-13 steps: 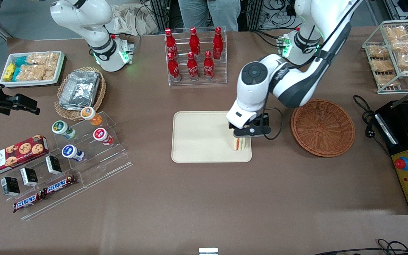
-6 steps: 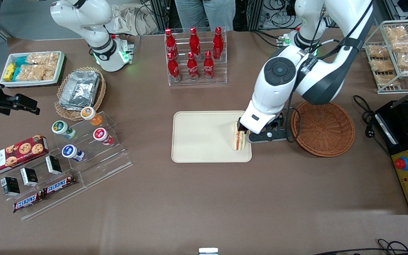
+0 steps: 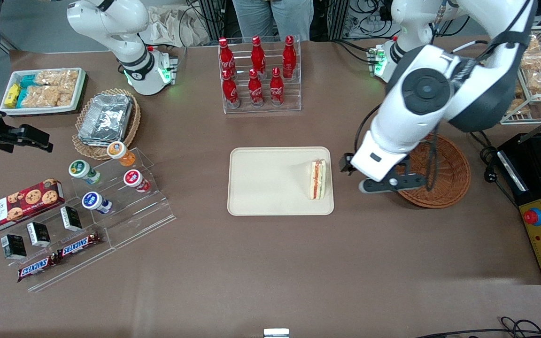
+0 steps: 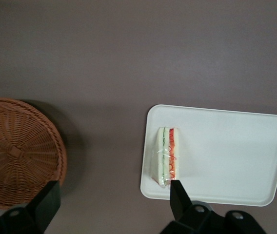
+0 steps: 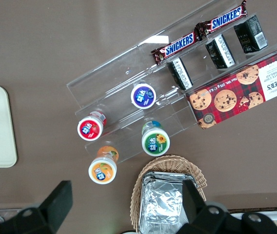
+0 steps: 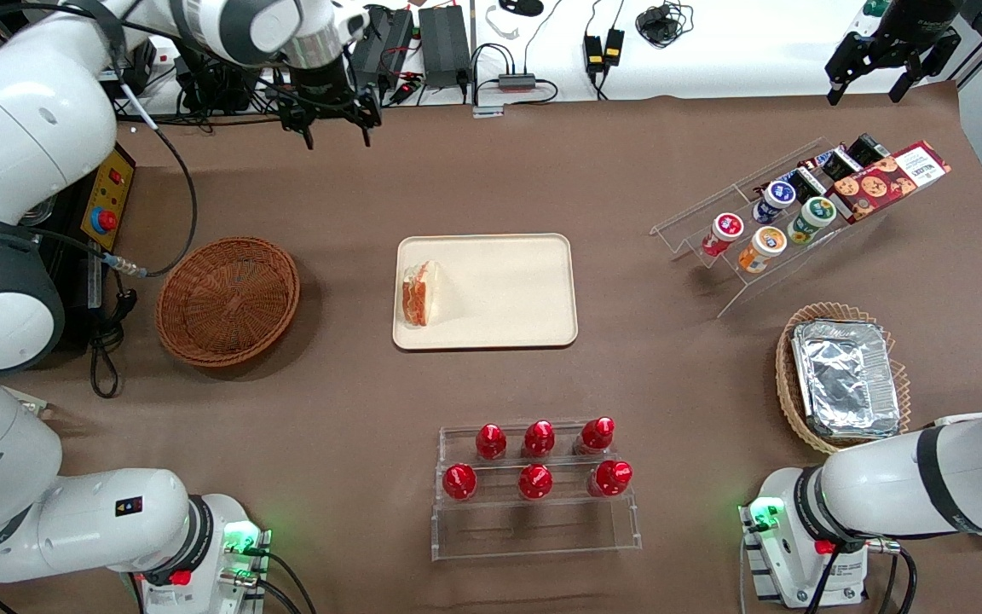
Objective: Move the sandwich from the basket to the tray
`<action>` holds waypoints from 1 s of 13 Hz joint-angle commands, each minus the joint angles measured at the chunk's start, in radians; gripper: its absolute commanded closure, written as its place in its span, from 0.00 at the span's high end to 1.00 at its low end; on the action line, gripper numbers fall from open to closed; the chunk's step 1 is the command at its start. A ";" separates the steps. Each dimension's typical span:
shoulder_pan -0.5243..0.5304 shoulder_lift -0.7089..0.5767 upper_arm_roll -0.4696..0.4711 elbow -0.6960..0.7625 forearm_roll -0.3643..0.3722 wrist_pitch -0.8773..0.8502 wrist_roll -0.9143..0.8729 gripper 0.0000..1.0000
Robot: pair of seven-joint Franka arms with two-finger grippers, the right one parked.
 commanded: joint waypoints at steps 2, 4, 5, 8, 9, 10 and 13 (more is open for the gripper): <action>-0.014 -0.073 0.160 0.061 -0.095 -0.098 0.171 1.00; -0.068 -0.144 0.304 0.019 -0.152 -0.101 0.213 1.00; -0.100 -0.176 0.376 -0.011 -0.174 -0.099 0.232 1.00; -0.128 -0.245 0.492 -0.069 -0.195 -0.099 0.372 1.00; -0.146 -0.271 0.529 -0.101 -0.213 -0.098 0.390 1.00; -0.160 -0.302 0.556 -0.139 -0.221 -0.089 0.410 1.00; -0.198 -0.348 0.615 -0.196 -0.235 -0.047 0.490 1.00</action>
